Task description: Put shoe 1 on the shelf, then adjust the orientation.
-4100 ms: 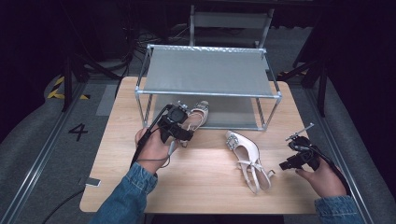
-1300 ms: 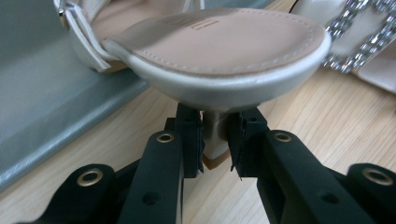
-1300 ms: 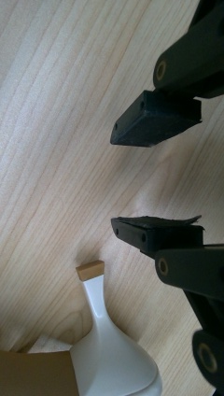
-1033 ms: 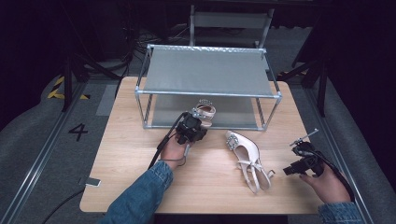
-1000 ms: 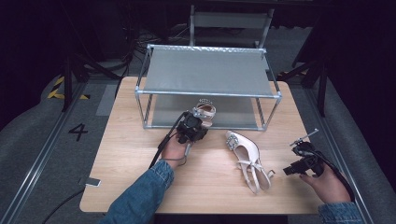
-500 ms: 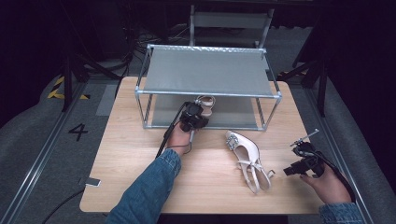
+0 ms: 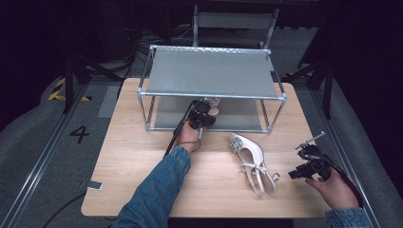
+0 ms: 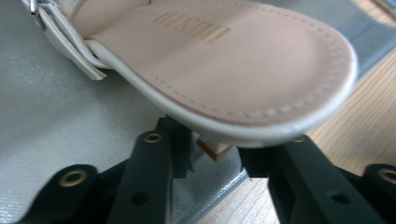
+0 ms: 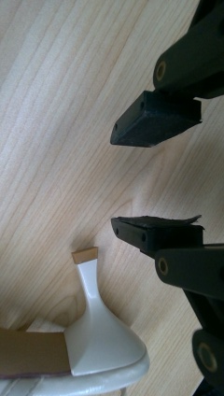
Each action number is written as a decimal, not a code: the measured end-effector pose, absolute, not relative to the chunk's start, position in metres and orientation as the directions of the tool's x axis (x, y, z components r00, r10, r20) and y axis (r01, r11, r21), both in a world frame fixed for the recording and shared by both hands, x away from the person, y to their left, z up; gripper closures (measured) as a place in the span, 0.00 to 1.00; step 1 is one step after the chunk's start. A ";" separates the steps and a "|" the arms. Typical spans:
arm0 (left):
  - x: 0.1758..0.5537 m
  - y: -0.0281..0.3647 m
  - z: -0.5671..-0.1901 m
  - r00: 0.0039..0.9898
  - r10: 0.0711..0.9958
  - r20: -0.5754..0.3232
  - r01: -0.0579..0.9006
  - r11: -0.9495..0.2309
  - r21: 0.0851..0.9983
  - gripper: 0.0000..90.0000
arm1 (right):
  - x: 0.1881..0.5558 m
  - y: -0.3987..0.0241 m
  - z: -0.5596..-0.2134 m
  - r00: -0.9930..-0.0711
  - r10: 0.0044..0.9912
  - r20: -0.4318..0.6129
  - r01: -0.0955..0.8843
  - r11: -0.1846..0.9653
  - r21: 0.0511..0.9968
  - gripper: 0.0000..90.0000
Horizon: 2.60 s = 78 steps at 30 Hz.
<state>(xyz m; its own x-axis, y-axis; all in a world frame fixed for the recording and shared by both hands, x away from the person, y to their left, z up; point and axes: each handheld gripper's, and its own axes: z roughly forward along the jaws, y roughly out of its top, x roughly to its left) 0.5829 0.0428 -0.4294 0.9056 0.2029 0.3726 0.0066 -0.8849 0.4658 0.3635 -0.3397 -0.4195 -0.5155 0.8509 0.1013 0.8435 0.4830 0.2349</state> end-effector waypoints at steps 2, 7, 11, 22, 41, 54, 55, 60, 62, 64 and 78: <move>0.543 0.034 -0.447 0.758 0.652 0.009 0.523 -0.617 0.588 0.69 | 0.363 -0.341 -0.420 -0.511 0.854 0.100 0.846 0.478 0.234 0.59; 0.523 0.039 -0.442 0.664 0.741 -0.103 0.643 -0.494 0.586 0.59 | 0.365 -0.342 -0.421 -0.506 0.856 0.102 0.850 0.475 0.226 0.59; 0.508 0.046 -0.435 0.553 0.798 -0.242 0.754 -0.354 0.554 0.57 | 0.365 -0.337 -0.421 -0.516 0.851 0.099 0.844 0.485 0.229 0.59; 0.470 0.069 -0.410 0.602 0.785 -0.147 0.688 -0.417 0.593 0.56 | 0.369 -0.326 -0.416 -0.535 0.840 0.091 0.831 0.503 0.240 0.59; 0.426 0.099 -0.382 0.645 0.754 -0.122 0.693 -0.510 0.510 0.49 | 0.368 -0.303 -0.396 -0.592 0.797 0.124 0.786 0.536 0.306 0.59; 0.419 0.114 -0.384 0.616 0.778 -0.129 0.757 -0.537 0.372 0.46 | 0.365 -0.261 -0.376 -0.696 0.696 0.180 0.701 0.603 0.380 0.58; 0.419 0.116 -0.384 0.616 0.777 -0.127 0.758 -0.540 0.366 0.46 | 0.366 -0.258 -0.375 -0.707 0.686 0.171 0.689 0.615 0.383 0.58; 0.416 0.119 -0.384 0.611 0.781 -0.131 0.763 -0.536 0.360 0.46 | 0.369 -0.240 -0.374 -0.735 0.659 0.158 0.660 0.643 0.388 0.58; 0.415 0.120 -0.386 0.614 0.778 -0.133 0.761 -0.540 0.359 0.46 | 0.370 -0.234 -0.375 -0.744 0.652 0.150 0.651 0.655 0.384 0.58; 0.414 0.120 -0.387 0.612 0.779 -0.138 0.766 -0.540 0.350 0.46 | 0.372 -0.227 -0.376 -0.751 0.644 0.148 0.644 0.664 0.379 0.58; 0.410 0.131 -0.390 0.600 0.787 -0.144 0.775 -0.529 0.345 0.46 | 0.390 -0.184 -0.398 -0.785 0.608 0.119 0.611 0.728 0.313 0.59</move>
<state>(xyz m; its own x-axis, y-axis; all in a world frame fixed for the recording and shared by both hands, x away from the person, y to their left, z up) 0.4099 0.1306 -0.3898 0.6003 0.7867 -0.1439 0.7755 -0.5286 0.3454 0.3899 -0.1843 -0.3983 -0.7851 0.6077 0.1193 0.6107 0.7276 0.3126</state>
